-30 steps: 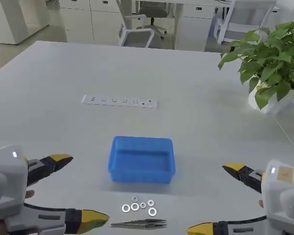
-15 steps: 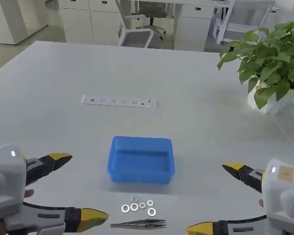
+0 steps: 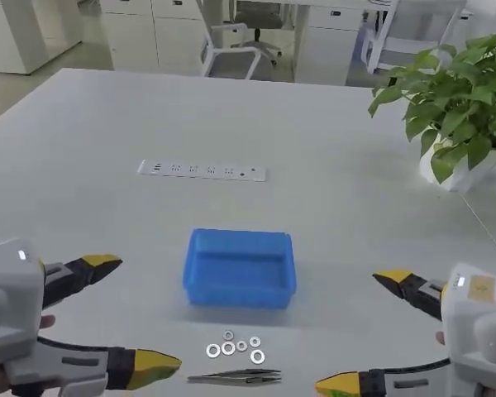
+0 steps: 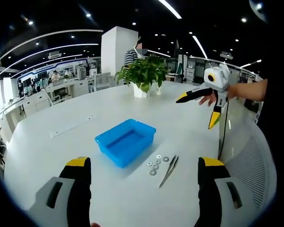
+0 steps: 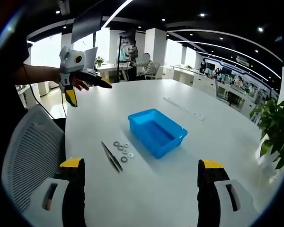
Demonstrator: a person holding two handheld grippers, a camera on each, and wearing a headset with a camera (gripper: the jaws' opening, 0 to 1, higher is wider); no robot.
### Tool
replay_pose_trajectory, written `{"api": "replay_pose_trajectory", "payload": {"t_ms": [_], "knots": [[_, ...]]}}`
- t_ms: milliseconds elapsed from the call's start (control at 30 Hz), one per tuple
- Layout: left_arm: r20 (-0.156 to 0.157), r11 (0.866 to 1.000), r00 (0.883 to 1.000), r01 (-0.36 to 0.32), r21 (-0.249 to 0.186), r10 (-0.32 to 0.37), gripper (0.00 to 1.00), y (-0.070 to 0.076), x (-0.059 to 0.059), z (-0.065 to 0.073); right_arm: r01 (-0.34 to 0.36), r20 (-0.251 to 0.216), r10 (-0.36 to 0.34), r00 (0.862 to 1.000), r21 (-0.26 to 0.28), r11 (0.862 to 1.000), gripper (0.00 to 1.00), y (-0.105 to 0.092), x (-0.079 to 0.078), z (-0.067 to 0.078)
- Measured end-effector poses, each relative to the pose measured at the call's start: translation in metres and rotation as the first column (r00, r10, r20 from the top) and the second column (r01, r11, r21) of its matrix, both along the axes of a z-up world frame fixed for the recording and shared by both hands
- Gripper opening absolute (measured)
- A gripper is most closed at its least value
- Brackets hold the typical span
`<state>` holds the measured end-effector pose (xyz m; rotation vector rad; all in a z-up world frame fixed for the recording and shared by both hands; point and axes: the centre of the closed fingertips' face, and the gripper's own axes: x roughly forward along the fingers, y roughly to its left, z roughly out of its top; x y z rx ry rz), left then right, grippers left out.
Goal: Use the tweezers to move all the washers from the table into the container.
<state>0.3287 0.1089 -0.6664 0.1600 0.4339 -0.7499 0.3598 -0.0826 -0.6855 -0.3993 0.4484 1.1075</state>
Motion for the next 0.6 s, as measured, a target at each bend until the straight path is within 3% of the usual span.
{"api": "replay_pose_trajectory", "payload": {"t_ms": [200, 333, 600], "knots": [[-0.007, 0.999, 0.999, 0.032, 0.022, -0.032, 0.99, -0.004, 0.0, -0.002, -0.026, 0.004, 0.026, 1.0, -0.013, 1.0, 0.99, 0.001, 0.0, -0.001], [0.007, 0.998, 0.998, 0.055, 0.027, -0.056, 0.97, -0.007, 0.0, 0.0, -0.048, 0.009, 0.049, 0.999, -0.023, 0.999, 0.97, 0.003, 0.001, -0.001], [0.005, 0.993, 0.994, 0.11, 0.045, -0.11, 0.89, -0.013, -0.001, -0.005, -0.11, 0.035, 0.112, 0.993, -0.058, 0.992, 0.88, 0.009, 0.0, -0.003]]}}
